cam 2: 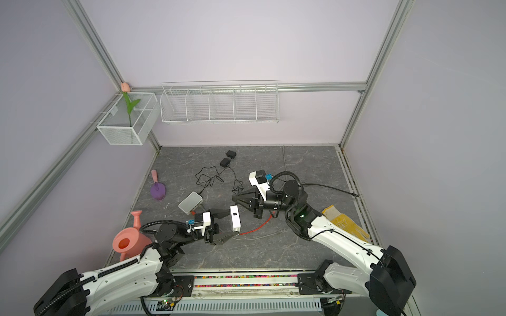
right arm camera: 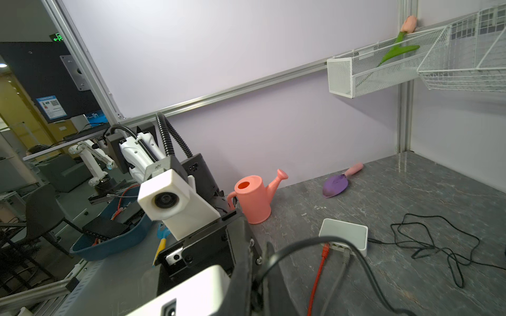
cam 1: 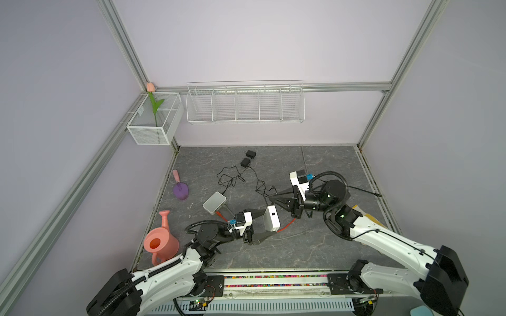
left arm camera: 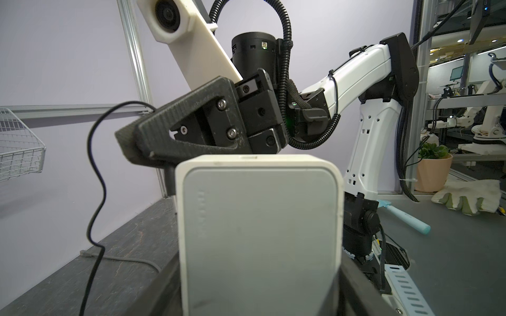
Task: Insert the plug into the switch port
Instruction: 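Push the black cord plug down into the router's top port with the right gripper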
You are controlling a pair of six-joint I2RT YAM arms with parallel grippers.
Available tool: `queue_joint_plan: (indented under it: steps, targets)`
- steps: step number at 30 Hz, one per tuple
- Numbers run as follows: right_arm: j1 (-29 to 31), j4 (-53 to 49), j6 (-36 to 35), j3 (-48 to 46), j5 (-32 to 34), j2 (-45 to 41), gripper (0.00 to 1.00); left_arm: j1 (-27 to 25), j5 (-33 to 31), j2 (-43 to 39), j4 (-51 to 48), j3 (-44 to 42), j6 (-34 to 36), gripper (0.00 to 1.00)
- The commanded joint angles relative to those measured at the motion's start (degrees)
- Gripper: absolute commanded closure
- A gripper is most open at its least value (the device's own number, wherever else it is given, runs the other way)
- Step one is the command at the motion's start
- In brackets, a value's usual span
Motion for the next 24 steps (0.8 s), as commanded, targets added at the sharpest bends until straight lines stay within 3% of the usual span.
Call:
queue_joint_plan:
  steps: [1, 7, 11, 24]
  targets:
    - [1.52, 5.12, 1.22, -0.37, -1.61, 1.32, 0.93, -0.58, -0.69, -0.67, 2.15, -0.89, -0.09, 1.0]
    - [2.29, 5.84, 1.04, -0.25, -0.72, 1.6, 0.93, -0.62, -0.43, -0.7, 0.51, -0.87, -0.12, 1.0]
    - [2.3, 0.61, -2.12, 1.4, 0.74, -0.89, 0.93, -0.61, -0.67, -1.27, -3.58, -0.87, 0.02, 1.0]
    - [4.19, -6.09, -5.53, 1.41, 2.39, -5.02, 0.93, -0.55, -5.09, -0.95, -1.75, -3.73, -0.27, 1.0]
